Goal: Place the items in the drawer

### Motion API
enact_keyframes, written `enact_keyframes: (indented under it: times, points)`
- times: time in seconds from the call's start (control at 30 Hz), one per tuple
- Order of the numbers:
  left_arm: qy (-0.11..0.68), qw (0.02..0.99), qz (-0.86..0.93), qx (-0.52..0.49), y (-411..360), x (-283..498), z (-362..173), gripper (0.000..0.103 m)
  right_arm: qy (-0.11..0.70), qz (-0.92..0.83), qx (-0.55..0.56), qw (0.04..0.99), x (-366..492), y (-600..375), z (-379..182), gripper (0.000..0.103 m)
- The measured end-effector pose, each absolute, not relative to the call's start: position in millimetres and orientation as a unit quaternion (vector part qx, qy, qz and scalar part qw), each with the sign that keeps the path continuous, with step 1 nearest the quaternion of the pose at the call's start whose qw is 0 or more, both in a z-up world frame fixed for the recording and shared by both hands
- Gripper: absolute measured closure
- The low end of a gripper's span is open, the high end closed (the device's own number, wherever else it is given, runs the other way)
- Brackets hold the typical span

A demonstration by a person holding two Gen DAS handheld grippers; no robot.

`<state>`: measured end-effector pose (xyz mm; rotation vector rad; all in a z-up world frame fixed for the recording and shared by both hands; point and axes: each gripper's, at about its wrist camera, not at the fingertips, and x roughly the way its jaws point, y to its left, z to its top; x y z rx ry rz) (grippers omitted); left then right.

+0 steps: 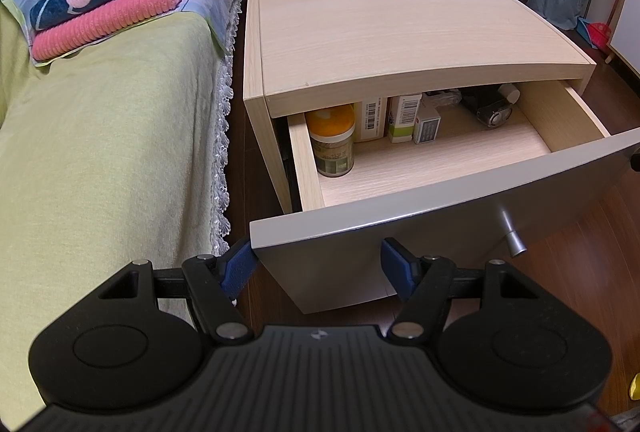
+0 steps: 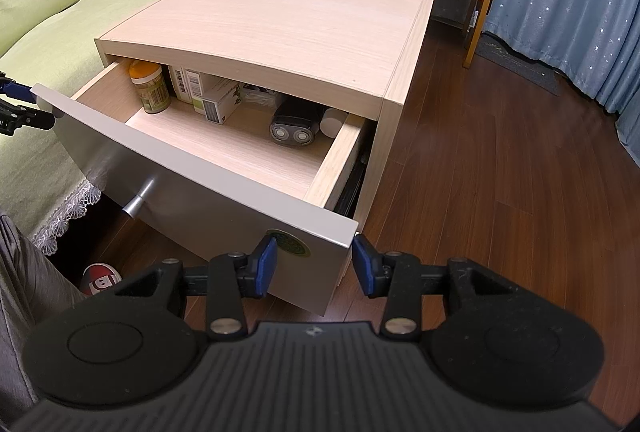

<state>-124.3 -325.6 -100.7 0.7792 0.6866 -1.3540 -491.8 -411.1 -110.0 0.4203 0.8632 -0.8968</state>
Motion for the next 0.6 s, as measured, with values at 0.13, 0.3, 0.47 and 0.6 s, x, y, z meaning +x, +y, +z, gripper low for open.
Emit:
enact_keyframes:
  times: [0.13,0.3,0.47,0.6]
  points:
    - [0.303,0.658,-0.598,0.344,-326.1,-124.4,-100.7,0.034,0.402,-0.417,0.195,0.792,-491.2,-412.7,-110.0,0.065]
    - [0.302,0.658,-0.598,0.343,-325.8,-124.0,-100.9,0.034,0.401,-0.417,0.195,0.792,-491.6,-413.5,-109.9,0.065]
    - [0.302,0.658,-0.598,0.343,-326.4,-123.5,-101.0,0.034,0.401,-0.417,0.195,0.792,-491.5,-414.7,-110.0,0.065]
    - [0.301,0.659,-0.598,0.343,-327.8,-123.7,-101.2,0.034,0.4,-0.418,0.195,0.792,-491.0,-416.2,-110.4,0.065]
